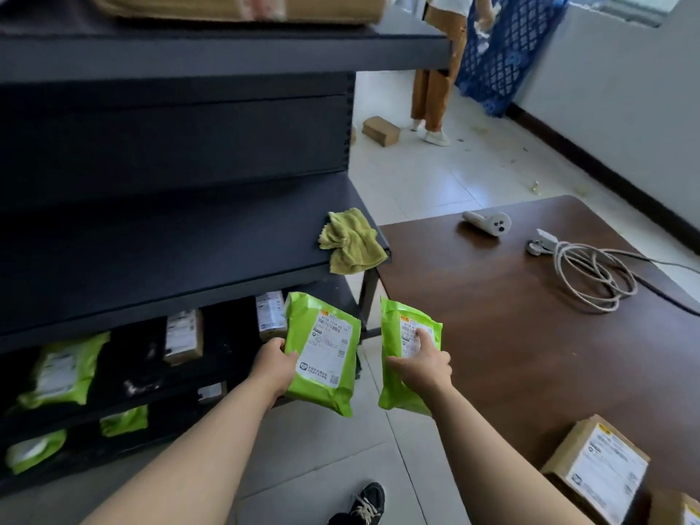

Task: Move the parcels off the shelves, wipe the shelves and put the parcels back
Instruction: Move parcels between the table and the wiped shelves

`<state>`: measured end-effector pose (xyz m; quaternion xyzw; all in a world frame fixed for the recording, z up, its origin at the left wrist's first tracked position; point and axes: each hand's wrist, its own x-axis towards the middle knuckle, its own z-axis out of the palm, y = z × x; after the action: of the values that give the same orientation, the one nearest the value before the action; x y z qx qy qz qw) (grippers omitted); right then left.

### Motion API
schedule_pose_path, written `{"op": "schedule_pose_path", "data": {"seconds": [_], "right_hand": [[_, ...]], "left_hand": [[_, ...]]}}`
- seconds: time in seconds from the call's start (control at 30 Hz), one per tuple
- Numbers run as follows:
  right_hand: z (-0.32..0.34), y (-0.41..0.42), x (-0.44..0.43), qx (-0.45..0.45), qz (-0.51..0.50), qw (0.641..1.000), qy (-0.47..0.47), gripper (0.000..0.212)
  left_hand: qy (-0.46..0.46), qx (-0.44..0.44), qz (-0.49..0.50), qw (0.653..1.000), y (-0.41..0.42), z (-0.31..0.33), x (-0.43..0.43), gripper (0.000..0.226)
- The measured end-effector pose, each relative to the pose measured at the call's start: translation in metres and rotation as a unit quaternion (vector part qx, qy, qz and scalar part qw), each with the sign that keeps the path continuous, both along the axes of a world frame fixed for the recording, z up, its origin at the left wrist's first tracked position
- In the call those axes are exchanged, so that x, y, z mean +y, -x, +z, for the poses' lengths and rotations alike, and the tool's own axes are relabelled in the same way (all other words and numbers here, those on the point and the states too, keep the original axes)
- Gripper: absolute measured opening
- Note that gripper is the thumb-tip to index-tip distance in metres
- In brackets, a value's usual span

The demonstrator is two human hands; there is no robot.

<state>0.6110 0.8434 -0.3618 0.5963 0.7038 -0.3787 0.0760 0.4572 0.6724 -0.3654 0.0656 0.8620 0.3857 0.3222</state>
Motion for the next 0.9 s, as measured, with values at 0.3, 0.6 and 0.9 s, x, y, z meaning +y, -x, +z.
{"op": "schedule_pose_path", "data": {"seconds": [0.3, 0.6, 0.9], "right_hand": [[0.03, 0.065, -0.139, 0.07, 0.119, 0.99, 0.011, 0.084], [0.069, 0.145, -0.251, 0.103, 0.235, 0.967, -0.004, 0.079], [0.1, 0.228, -0.337, 0.132, 0.36, 0.924, -0.01, 0.085]], "left_hand": [[0.014, 0.056, 0.111, 0.992, 0.024, 0.025, -0.162, 0.007], [0.039, 0.09, 0.219, 0.971, 0.052, 0.053, -0.301, 0.039], [-0.015, 0.129, 0.344, 0.93, 0.079, 0.076, -0.4, 0.018]]}}
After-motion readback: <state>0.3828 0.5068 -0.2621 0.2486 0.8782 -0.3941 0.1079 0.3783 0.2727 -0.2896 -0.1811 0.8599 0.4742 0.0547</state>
